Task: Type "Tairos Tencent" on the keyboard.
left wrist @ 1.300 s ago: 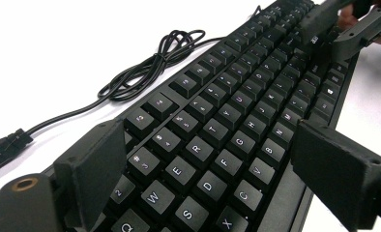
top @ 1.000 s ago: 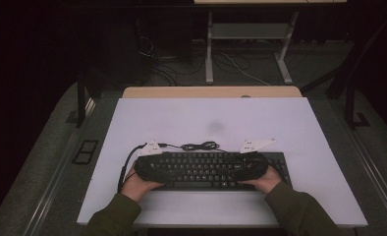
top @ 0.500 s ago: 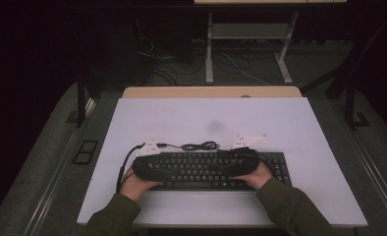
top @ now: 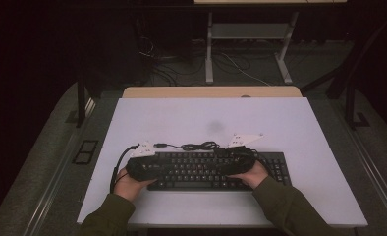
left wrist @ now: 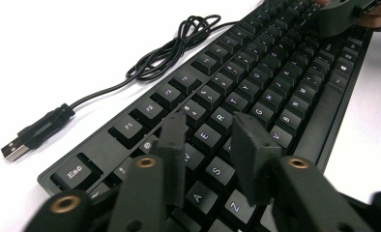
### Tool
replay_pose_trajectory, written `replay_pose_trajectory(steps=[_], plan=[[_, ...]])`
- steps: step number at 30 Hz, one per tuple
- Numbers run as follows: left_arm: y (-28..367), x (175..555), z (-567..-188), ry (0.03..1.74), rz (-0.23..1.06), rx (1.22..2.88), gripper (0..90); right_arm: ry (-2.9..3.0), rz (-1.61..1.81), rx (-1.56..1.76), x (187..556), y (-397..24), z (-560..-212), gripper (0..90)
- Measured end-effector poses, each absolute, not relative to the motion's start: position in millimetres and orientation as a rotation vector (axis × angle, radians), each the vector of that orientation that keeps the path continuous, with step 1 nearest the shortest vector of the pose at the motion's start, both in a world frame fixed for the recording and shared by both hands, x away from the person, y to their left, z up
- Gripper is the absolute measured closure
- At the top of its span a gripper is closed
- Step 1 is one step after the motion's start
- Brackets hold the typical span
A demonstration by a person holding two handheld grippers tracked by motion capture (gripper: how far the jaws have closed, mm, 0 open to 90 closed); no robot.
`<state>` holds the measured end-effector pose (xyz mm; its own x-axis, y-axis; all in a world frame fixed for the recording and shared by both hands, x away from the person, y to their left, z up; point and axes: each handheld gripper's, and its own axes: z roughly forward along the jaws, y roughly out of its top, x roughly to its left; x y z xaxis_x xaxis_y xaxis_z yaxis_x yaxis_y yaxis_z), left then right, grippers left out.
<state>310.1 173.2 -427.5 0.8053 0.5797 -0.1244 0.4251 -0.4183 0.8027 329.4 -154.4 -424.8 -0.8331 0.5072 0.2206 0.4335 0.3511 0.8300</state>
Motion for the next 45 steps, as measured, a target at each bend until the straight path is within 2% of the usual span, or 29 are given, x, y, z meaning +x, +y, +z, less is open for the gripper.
replay_pose_trajectory(steps=[1,7,12,45], plan=[[174.1,310.1,-427.3,0.741,0.209,2.075,69.4,2.52,1.511,0.879,329.4,-154.4,-424.8,34.3],[177.3,309.5,-427.0,0.735,0.194,2.096,83.1,2.515,1.508,0.876,329.0,-154.6,-425.2,33.9],[178.3,309.8,-427.5,0.731,0.182,2.113,88.5,2.514,1.505,0.872,328.9,-154.6,-425.7,34.0],[178.1,311.0,-434.1,0.742,0.169,2.19,88.7,2.506,1.498,0.87,328.2,-154.2,-426.2,33.9]])
